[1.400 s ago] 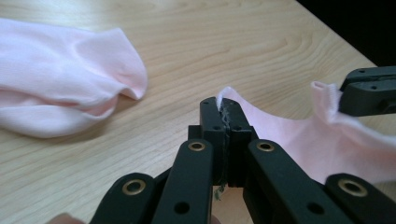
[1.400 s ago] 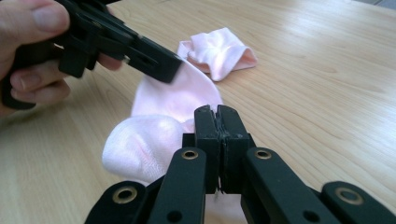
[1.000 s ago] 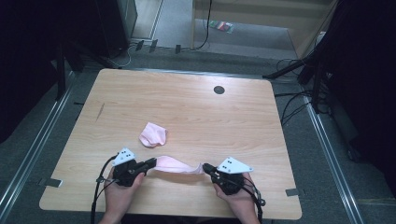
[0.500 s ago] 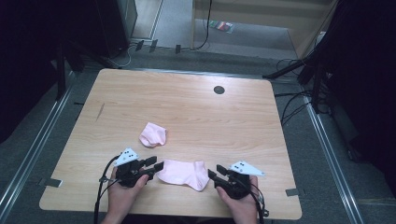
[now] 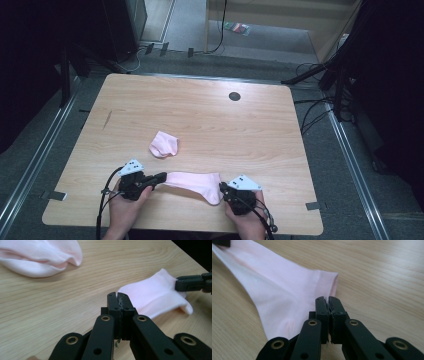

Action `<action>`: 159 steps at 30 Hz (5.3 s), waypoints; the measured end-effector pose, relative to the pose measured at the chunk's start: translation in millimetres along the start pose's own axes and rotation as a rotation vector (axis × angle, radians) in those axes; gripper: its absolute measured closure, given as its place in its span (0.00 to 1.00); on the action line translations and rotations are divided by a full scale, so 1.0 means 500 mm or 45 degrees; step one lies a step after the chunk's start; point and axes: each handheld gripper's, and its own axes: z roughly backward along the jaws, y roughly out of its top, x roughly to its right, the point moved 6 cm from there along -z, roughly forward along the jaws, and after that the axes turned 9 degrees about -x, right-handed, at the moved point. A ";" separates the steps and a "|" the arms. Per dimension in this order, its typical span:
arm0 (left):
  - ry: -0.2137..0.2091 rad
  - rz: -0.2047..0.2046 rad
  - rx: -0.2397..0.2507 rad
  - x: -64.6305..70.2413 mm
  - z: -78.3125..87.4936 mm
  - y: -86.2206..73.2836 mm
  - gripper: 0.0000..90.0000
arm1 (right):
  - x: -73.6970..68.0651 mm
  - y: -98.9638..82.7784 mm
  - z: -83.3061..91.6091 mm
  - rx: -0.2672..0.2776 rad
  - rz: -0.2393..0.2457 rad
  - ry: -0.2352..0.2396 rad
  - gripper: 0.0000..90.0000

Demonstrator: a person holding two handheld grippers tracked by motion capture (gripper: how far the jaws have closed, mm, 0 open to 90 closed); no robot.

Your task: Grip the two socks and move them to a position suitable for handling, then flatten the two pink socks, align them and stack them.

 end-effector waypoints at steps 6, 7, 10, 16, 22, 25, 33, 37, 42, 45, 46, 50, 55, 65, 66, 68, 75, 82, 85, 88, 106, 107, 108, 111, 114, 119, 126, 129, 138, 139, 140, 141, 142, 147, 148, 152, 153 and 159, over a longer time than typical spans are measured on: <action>-0.035 -0.009 -0.043 0.006 0.001 -0.011 1.00 | 0.040 0.014 0.021 0.051 -0.057 0.026 0.99; -0.062 -0.019 -0.077 0.010 -0.006 -0.015 1.00 | 0.041 0.017 0.021 0.064 -0.076 0.049 0.98; 0.004 -0.056 -0.060 0.019 -0.016 -0.023 0.81 | 0.041 0.024 0.017 0.086 -0.086 0.077 0.75; -0.008 -0.182 0.180 0.056 0.025 0.009 0.82 | 0.015 0.032 0.046 0.171 -0.063 0.078 0.83; -0.023 -0.297 -0.116 0.079 -0.045 -0.024 0.91 | -0.013 0.012 0.007 0.050 -0.042 0.095 0.87; 0.013 -0.351 -0.182 0.072 -0.052 -0.039 0.82 | -0.008 0.001 -0.003 0.009 -0.043 0.049 0.82; 0.007 -0.421 -0.177 0.063 -0.048 -0.042 0.65 | -0.007 -0.017 -0.003 -0.026 0.049 -0.048 0.77; 0.089 -0.483 -0.174 0.058 -0.047 -0.041 0.83 | 0.002 -0.018 -0.002 -0.023 0.064 -0.091 0.95; 0.047 -0.430 -0.183 0.055 -0.047 -0.040 1.00 | 0.017 -0.015 -0.003 -0.020 0.013 -0.031 1.00; -0.077 -0.345 -0.136 0.048 -0.036 -0.032 1.00 | 0.022 -0.010 -0.006 -0.018 0.007 -0.022 1.00; -0.144 -0.315 -0.072 0.048 -0.024 -0.024 1.00 | 0.024 -0.009 -0.006 -0.014 -0.012 -0.006 1.00; -0.233 -0.287 -0.002 0.042 -0.005 -0.015 1.00 | 0.036 -0.007 -0.005 0.002 -0.049 0.032 1.00; -0.197 -0.272 0.024 0.034 -0.008 -0.017 0.80 | 0.032 -0.002 0.000 0.038 -0.046 0.050 0.91; 0.005 -0.221 0.152 -0.001 0.005 0.008 0.52 | 0.065 0.009 0.032 0.144 -0.161 0.062 0.67; 0.039 -0.215 0.157 -0.006 0.003 0.014 0.51 | 0.066 0.010 0.034 0.144 -0.162 0.055 0.65; 0.103 -0.191 0.176 -0.020 0.001 0.027 0.49 | 0.070 0.012 0.035 0.152 -0.170 0.041 0.63; 0.282 -0.061 0.179 -0.071 -0.027 0.082 0.46 | 0.075 0.011 0.040 0.155 -0.179 0.042 0.62; 0.388 0.045 0.100 -0.112 -0.069 0.112 0.50 | 0.093 0.007 0.049 0.162 -0.212 -0.026 0.50; 0.429 0.054 0.065 -0.122 -0.079 0.118 0.49 | 0.101 0.009 0.049 0.167 -0.237 -0.031 0.43; 0.445 0.050 0.017 -0.125 -0.091 0.115 0.50 | 0.102 0.011 0.051 0.166 -0.237 -0.030 0.40; 0.320 -0.067 0.009 -0.075 -0.096 0.141 0.94 | 0.100 0.017 0.054 0.166 -0.238 -0.047 0.41; 0.267 -0.109 0.020 -0.059 -0.097 0.144 0.94 | 0.100 0.017 0.053 0.164 -0.240 -0.046 0.41; 0.239 -0.147 0.014 -0.044 -0.100 0.145 0.94 | 0.100 0.018 0.052 0.164 -0.240 -0.047 0.41; 0.162 -0.269 -0.030 -0.009 -0.119 0.142 0.94 | 0.098 0.018 0.050 0.162 -0.228 -0.049 0.42; 0.104 -0.325 -0.101 0.009 -0.148 0.134 0.94 | 0.091 0.018 0.047 0.156 -0.225 -0.045 0.42; 0.045 -0.242 -0.034 -0.002 -0.135 0.141 0.66 | 0.074 0.026 0.042 0.153 -0.191 -0.029 0.44; 0.013 -0.096 0.033 -0.033 -0.082 0.123 0.71 | -0.007 0.102 0.028 0.179 -0.019 0.132 0.62; 0.023 -0.082 0.015 -0.042 -0.083 0.107 0.74 | -0.040 0.135 -0.004 0.150 0.037 0.166 0.67; 0.042 -0.038 0.015 -0.056 -0.069 0.098 0.81 | -0.098 0.197 -0.104 0.031 0.100 0.176 0.72; 0.049 -0.025 0.027 -0.061 -0.064 0.098 0.82 | -0.103 0.202 -0.114 0.020 0.109 0.157 0.71; 0.050 -0.014 0.030 -0.064 -0.062 0.097 0.82 | -0.106 0.206 -0.127 0.003 0.108 0.133 0.69; 0.051 0.000 0.030 -0.069 -0.060 0.095 0.82 | -0.108 0.208 -0.134 -0.011 0.106 0.127 0.66; 0.050 0.011 0.030 -0.071 -0.059 0.093 0.82 | -0.110 0.210 -0.147 -0.032 0.099 0.118 0.62; 0.046 0.017 0.034 -0.076 -0.056 0.092 0.82 | -0.111 0.208 -0.179 -0.107 0.150 0.039 0.70; 0.042 0.017 0.033 -0.076 -0.055 0.092 0.82 | -0.110 0.205 -0.184 -0.130 0.163 0.020 0.75; 0.038 0.019 0.032 -0.074 -0.058 0.092 0.82 | -0.106 0.206 -0.184 -0.128 0.140 0.021 0.96; 0.035 0.016 0.030 -0.074 -0.059 0.092 0.82 | -0.104 0.207 -0.181 -0.118 0.130 0.021 0.98; 0.012 0.013 0.017 -0.065 -0.067 0.096 0.78 | -0.097 0.217 -0.157 -0.068 0.032 0.089 0.98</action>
